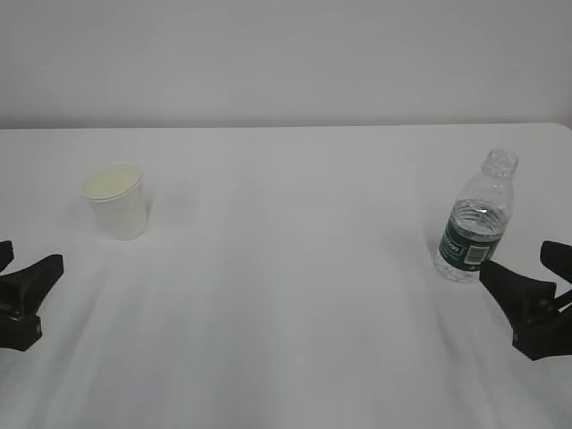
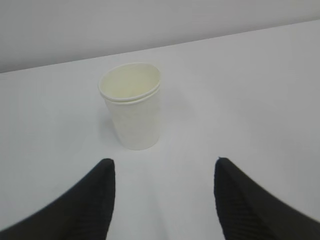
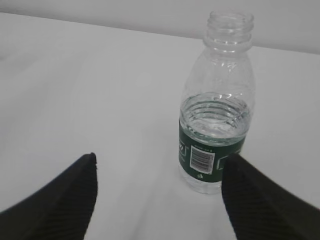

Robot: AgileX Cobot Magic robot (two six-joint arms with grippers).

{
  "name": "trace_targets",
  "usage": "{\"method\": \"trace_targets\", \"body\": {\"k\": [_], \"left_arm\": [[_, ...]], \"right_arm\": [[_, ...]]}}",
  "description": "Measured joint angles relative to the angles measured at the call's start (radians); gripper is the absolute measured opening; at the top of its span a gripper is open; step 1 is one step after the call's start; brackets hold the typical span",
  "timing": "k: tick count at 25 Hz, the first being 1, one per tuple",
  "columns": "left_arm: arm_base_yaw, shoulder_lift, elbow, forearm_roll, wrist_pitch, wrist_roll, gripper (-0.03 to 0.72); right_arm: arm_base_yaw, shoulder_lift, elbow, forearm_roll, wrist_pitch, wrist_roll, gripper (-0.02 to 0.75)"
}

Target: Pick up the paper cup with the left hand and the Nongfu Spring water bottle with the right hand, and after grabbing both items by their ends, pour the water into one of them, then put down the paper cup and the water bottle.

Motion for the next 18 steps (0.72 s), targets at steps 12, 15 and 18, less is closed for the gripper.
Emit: {"method": "trace_targets", "body": {"k": [12,15,18], "left_arm": [[0.0,0.0,0.0,0.0,-0.002,0.0,0.449],[0.0,0.0,0.0,0.0,-0.002,0.0,0.449],[0.0,0.0,0.0,0.0,-0.002,0.0,0.449]], "right_arm": [[0.0,0.06,0.022,-0.002,-0.12,0.0,0.59],[0.0,0.066,0.022,-0.002,-0.123,0.012,0.59],[0.0,0.066,0.022,-0.002,-0.124,0.017,0.59]]}}
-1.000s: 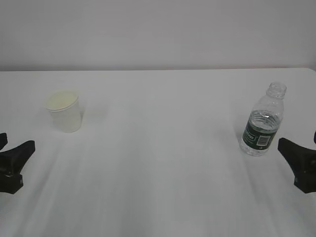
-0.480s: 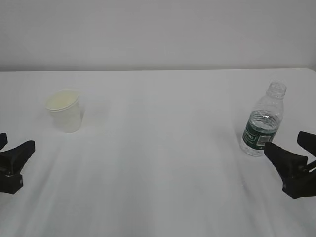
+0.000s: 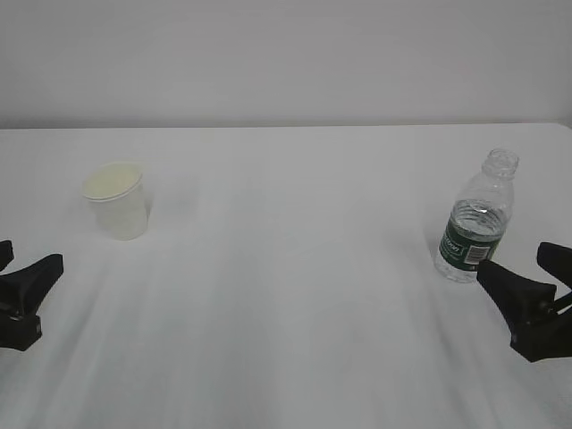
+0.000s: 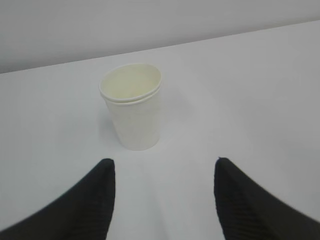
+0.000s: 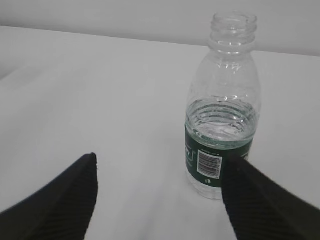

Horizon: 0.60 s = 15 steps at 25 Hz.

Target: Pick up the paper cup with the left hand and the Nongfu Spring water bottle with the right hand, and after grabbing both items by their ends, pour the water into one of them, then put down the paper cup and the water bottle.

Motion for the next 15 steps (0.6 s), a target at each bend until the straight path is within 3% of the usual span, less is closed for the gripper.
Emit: {"method": "trace_targets", "body": {"k": [15], "left_arm": [[0.0,0.0,0.0,0.0,-0.001,-0.075,0.449]], "right_arm": [[0.0,0.0,0.0,0.009,-0.01,-0.012,0.59]]}}
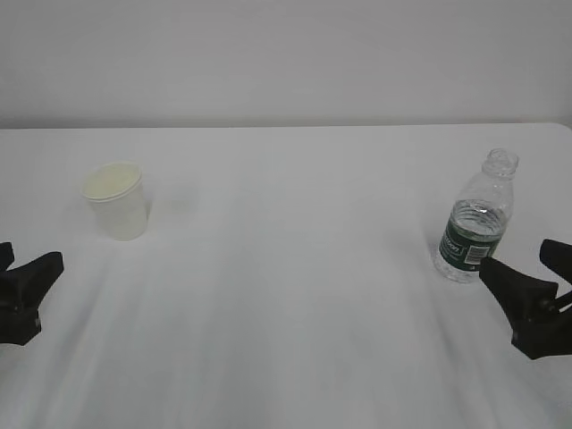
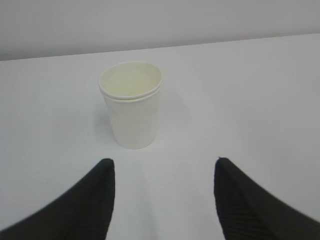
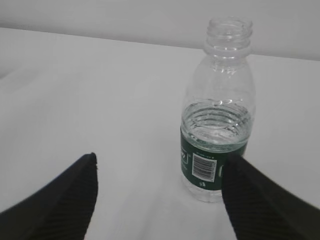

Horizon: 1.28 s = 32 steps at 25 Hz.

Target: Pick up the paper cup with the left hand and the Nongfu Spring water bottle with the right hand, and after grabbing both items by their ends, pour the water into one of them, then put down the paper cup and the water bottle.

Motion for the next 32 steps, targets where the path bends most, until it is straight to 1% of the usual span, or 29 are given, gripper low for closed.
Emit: {"method": "trace_targets", "body": {"k": [7,11,19,23,25,28,32], "left_arm": [[0.0,0.029,0.0,0.0,-0.003,-0.004,0.449],[0.0,0.057,0.0,0.0,-0.003,-0.004,0.449],[0.0,0.069,0.0,0.0,-0.003,-0.004,0.449],[0.0,0.069,0.0,0.0,-0.003,-0.004,0.449],[0.0,0.069,0.0,0.0,-0.003,-0.004,0.449],[0.0,0.069,0.0,-0.002,-0.004,-0.004,0.454],[0.0,0.069,0.0,-0.003,-0.004,-0.004,0.49]], "right_arm": [[0.0,0.0,0.0,0.091,0.0,-0.036,0.59],[0.0,0.0,0.0,0.116,0.0,-0.045,0.59],[0.0,0.0,0.0,0.129,0.0,-0.045,0.59],[0.0,0.006,0.0,0.154,0.0,-0.045,0.59],[0.0,0.031,0.0,0.157,-0.015,-0.045,0.59],[0.0,0.099,0.0,0.155,-0.083,-0.05,0.59],[0.0,0.19,-0.002,0.147,-0.105,-0.05,0.59]]}}
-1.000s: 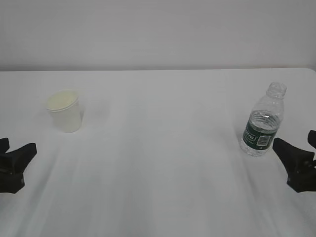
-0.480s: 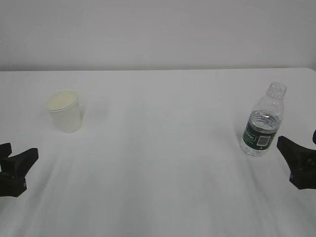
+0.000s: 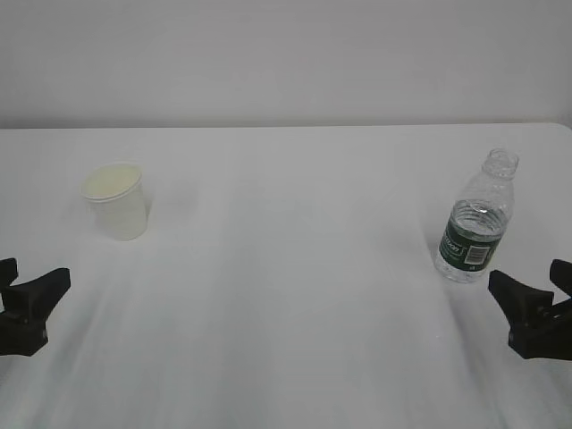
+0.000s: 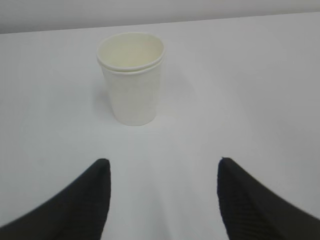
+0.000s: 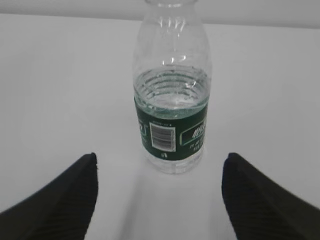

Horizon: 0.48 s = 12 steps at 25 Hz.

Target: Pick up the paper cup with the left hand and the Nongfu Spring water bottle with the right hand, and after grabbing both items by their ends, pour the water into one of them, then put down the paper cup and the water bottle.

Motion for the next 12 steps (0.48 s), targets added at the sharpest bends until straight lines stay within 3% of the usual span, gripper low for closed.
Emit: {"method": "trace_targets", "body": {"k": [12], "left_arm": [[0.0,0.0,0.0,-0.038,0.0,-0.002,0.51]], "right_arm": [[0.0,0.038,0.0,-0.016,-0.008,0.0,0.59]]}}
